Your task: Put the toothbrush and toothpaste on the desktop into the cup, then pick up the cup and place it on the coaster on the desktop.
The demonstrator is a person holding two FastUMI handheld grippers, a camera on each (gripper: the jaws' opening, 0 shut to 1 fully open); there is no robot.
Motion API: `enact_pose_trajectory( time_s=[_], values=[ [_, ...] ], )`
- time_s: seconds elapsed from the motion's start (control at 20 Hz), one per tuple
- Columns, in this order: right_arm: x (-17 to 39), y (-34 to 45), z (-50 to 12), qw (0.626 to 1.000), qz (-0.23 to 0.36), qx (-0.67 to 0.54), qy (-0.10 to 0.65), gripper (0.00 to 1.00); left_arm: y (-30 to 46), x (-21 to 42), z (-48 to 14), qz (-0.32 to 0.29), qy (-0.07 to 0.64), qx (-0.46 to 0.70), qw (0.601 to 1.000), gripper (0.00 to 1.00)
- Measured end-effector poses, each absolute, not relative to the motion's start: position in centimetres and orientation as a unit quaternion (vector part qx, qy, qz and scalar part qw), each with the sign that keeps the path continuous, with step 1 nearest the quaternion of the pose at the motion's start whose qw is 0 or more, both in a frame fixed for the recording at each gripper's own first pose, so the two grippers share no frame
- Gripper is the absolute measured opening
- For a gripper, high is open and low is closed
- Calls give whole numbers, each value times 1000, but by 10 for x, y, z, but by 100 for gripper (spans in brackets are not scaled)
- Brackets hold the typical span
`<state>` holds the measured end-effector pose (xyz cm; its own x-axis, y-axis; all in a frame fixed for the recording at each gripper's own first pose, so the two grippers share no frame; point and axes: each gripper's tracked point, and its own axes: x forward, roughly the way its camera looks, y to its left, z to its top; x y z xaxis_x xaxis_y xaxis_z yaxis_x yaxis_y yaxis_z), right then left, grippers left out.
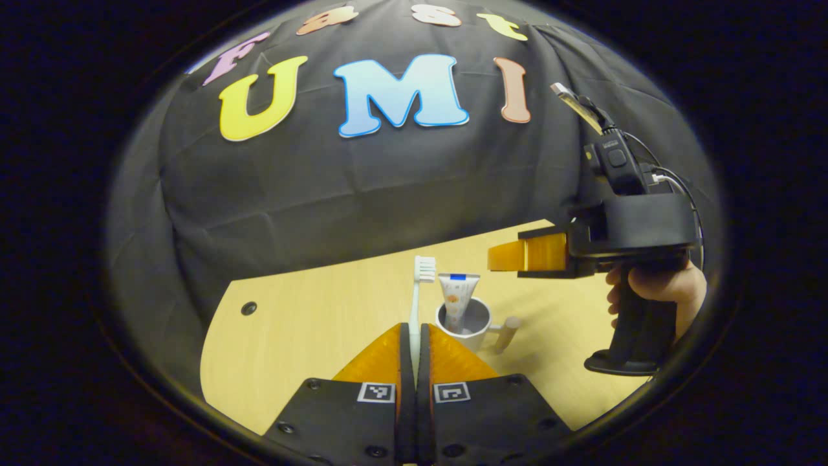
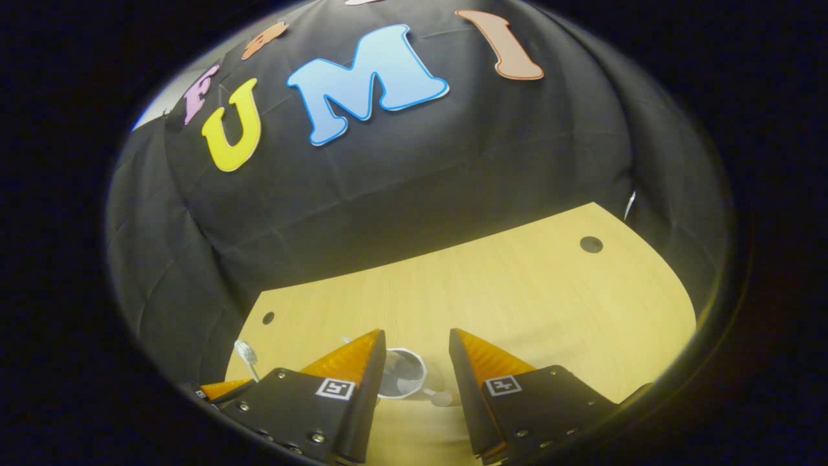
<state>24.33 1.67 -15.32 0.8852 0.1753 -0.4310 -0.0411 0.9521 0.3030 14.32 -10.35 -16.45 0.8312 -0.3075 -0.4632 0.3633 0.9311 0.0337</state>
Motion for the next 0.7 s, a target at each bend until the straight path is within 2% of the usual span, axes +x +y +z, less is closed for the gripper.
enact_pose_trajectory(
  time_s=[0.7],
  values=[
    [213,-77,-196,949,-35,145,277,58,-201,184,-148,-271,154,112,943,8]
  ],
)
